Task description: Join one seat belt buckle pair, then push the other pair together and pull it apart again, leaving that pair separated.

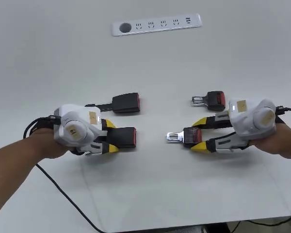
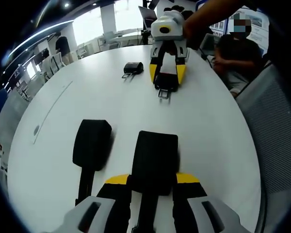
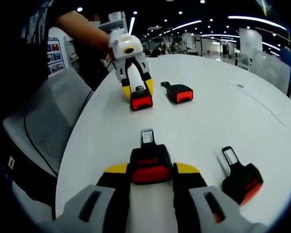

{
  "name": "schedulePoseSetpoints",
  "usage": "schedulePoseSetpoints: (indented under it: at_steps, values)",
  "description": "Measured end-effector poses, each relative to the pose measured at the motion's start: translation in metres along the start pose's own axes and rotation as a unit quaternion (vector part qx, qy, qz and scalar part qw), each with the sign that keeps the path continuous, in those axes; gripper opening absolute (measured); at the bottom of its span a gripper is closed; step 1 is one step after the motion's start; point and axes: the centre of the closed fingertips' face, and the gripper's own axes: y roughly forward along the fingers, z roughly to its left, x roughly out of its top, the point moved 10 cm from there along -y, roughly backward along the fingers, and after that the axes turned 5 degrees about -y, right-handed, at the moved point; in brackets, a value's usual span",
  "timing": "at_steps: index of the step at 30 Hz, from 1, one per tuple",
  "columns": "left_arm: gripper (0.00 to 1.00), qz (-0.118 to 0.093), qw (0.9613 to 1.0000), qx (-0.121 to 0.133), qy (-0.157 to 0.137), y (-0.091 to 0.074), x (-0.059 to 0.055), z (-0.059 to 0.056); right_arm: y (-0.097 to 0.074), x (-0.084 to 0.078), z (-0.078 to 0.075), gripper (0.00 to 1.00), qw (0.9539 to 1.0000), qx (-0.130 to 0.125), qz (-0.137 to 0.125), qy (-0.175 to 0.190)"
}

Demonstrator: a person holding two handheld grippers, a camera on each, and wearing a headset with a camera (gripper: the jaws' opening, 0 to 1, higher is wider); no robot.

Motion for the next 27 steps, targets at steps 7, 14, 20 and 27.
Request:
schedulePoseSetpoints:
  at_steps: [7, 14, 20, 27]
  values:
    - [0.34, 0.003, 1.0000, 0.000, -0.001, -0.001, 0.003, -0.002, 0.014, 0.008, 0.001, 0.34, 1.0000, 0.003, -0.004, -0.002]
    - [0.33, 0.003, 1.0000, -0.001, -0.002, -0.001, 0.002, -0.001, 0.024, 0.016, -0.002, 0.34, 0.9999, 0.012, -0.005, -0.003]
    - [0.33, 0.004, 1.0000, -0.002, -0.003, -0.001, 0.003, 0.000, 0.033, 0.022, -0.006, 0.34, 0.9998, 0.013, -0.012, -0.002]
    - [0.33, 0.007, 1.0000, -0.002, -0.002, 0.000, 0.001, 0.001, 0.045, 0.031, -0.013, 0.34, 0.9998, 0.013, -0.013, -0.005]
